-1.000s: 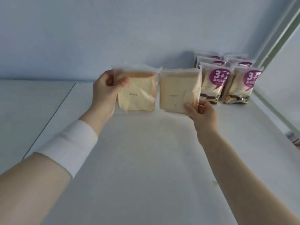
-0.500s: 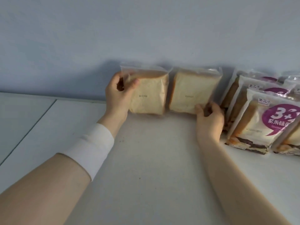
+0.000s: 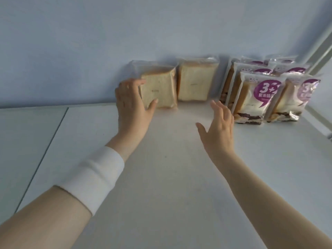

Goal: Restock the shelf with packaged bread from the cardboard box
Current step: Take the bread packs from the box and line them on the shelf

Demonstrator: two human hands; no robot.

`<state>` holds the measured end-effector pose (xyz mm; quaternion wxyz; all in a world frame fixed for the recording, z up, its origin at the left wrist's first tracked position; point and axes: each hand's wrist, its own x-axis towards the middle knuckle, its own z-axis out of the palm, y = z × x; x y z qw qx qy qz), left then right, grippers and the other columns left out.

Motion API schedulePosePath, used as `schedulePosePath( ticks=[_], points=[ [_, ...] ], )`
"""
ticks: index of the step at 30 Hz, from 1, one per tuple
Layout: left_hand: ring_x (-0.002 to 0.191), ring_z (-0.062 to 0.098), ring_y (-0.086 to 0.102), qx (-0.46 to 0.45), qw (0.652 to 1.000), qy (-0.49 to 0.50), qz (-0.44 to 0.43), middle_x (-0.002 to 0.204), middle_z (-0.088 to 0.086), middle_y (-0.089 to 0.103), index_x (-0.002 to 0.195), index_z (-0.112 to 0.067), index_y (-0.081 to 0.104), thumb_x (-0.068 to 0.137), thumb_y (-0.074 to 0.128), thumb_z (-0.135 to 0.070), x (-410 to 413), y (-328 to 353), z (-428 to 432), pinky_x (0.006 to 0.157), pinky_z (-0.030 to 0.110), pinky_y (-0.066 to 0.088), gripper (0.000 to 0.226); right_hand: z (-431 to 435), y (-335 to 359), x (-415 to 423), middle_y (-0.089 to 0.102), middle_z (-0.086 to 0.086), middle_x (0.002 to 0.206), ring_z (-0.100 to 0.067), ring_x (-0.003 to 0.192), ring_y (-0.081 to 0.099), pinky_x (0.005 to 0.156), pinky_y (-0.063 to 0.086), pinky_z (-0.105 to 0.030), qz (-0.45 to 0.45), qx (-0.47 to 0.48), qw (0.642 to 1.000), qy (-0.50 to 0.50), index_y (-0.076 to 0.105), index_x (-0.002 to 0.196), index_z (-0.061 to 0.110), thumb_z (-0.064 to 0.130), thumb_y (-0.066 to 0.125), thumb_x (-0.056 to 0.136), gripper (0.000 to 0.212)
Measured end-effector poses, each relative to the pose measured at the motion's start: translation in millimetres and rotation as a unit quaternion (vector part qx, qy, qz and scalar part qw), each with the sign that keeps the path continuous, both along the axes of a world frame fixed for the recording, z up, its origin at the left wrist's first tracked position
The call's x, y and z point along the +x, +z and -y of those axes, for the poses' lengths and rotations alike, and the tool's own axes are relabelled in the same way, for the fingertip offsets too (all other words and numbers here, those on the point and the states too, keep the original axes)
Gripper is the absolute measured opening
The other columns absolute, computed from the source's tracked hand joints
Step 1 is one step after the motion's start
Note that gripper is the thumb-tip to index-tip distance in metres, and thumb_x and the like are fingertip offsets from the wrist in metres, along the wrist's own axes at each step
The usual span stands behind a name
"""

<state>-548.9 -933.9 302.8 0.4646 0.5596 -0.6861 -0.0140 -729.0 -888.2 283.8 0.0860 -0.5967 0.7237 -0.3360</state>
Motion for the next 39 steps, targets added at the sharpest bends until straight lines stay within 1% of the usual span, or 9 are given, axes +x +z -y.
schedulePosePath(
  ticks=[3,6,10,16,21,26,31,35,39],
  points=[
    [0.113,0.034,0.046,0.083,0.963,-0.123,0.226,0.12,0.016,0.049,0.121,-0.007,0.048,0.079,0.069,-0.024,-8.9,8.7,-58.0,0.088,0.041,0.038,0.049,-66.0,2.8,-8.1,0.035,-0.01,0.141,-0.027,0.132,0.028,0.104,0.034,-0.035,-0.094,0.014,0.995,-0.004,0.038,0.137,0.013,0.013,0.065,0.084,0.059],
    [0.115,0.03,0.04,0.171,0.911,-0.191,0.324,0.124,0.011,0.038,0.126,-0.014,0.04,0.084,0.063,-0.032,-29.6,14.8,-113.4,0.089,0.038,0.038,0.051,-136.5,9.0,-20.6,0.039,-0.011,0.135,-0.03,0.126,0.032,0.092,0.043,-0.042,-0.14,0.047,0.988,-0.039,0.044,0.132,0.015,0.013,0.065,0.082,0.054],
    [0.118,0.028,0.036,0.216,0.851,-0.309,0.365,0.128,0.01,0.03,0.13,-0.015,0.034,0.086,0.06,-0.034,-81.9,27.4,-192.4,0.091,0.038,0.04,0.055,-244.0,20.6,-63.5,0.04,-0.01,0.134,-0.031,0.122,0.036,0.089,0.042,-0.043,-0.13,0.085,0.976,-0.152,0.045,0.13,0.017,0.018,0.066,0.082,0.052],
    [0.112,0.028,0.04,0.116,0.803,-0.443,0.382,0.125,0.012,0.035,0.126,-0.013,0.037,0.088,0.056,-0.028,-215.4,24.2,-316.9,0.089,0.036,0.044,0.045,-414.7,9.7,-158.1,0.039,-0.01,0.133,-0.031,0.123,0.035,0.095,0.041,-0.044,-0.121,0.147,0.932,-0.307,0.045,0.128,0.017,0.021,0.065,0.082,0.051],
    [0.115,0.029,0.039,0.111,0.706,-0.522,0.467,0.126,0.013,0.035,0.126,-0.013,0.035,0.086,0.058,-0.032,-348.9,-35.4,-447.4,0.095,0.04,0.043,0.05,-562.2,-49.9,-230.9,0.038,-0.008,0.131,-0.029,0.12,0.036,0.088,0.045,-0.041,-0.105,0.263,0.877,-0.387,0.044,0.125,0.017,0.021,0.061,0.083,0.045],
    [0.119,0.031,0.039,0.194,0.611,-0.55,0.535,0.129,0.013,0.037,0.128,-0.012,0.036,0.085,0.061,-0.031,-441.3,-115.9,-551.2,0.098,0.041,0.037,0.053,-682.6,-117.8,-283.2,0.036,-0.006,0.133,-0.027,0.122,0.034,0.089,0.044,-0.039,-0.017,0.381,0.811,-0.444,0.04,0.127,0.02,0.026,0.058,0.084,0.047],
    [0.123,0.032,0.037,0.278,0.554,-0.546,0.564,0.133,0.016,0.035,0.131,-0.01,0.033,0.085,0.06,-0.027,-510.8,-193.4,-586.2,0.102,0.043,0.037,0.056,-728.3,-180.4,-346.6,0.035,-0.008,0.133,-0.028,0.12,0.035,0.09,0.044,-0.039,0.068,0.439,0.77,-0.457,0.035,0.13,0.017,0.024,0.055,0.087,0.047],
    [0.12,0.032,0.04,0.319,0.534,-0.539,0.568,0.13,0.015,0.038,0.127,-0.011,0.035,0.084,0.062,-0.031,-571.7,-257.3,-588.4,0.099,0.042,0.04,0.055,-727.2,-237.1,-404.6,0.035,-0.012,0.133,-0.032,0.121,0.035,0.093,0.043,-0.042,0.147,0.46,0.744,-0.463,0.036,0.128,0.013,0.025,0.055,0.088,0.047],
    [0.124,0.031,0.038,0.381,0.516,-0.52,0.564,0.132,0.014,0.039,0.128,-0.011,0.035,0.087,0.059,-0.034,-648.8,-332.6,-584.4,0.099,0.04,0.037,0.053,-720.1,-307.9,-472.3,0.04,-0.014,0.131,-0.032,0.122,0.038,0.097,0.04,-0.039,0.247,0.436,0.704,-0.503,0.038,0.131,0.01,0.031,0.058,0.088,0.053]
  ],
)
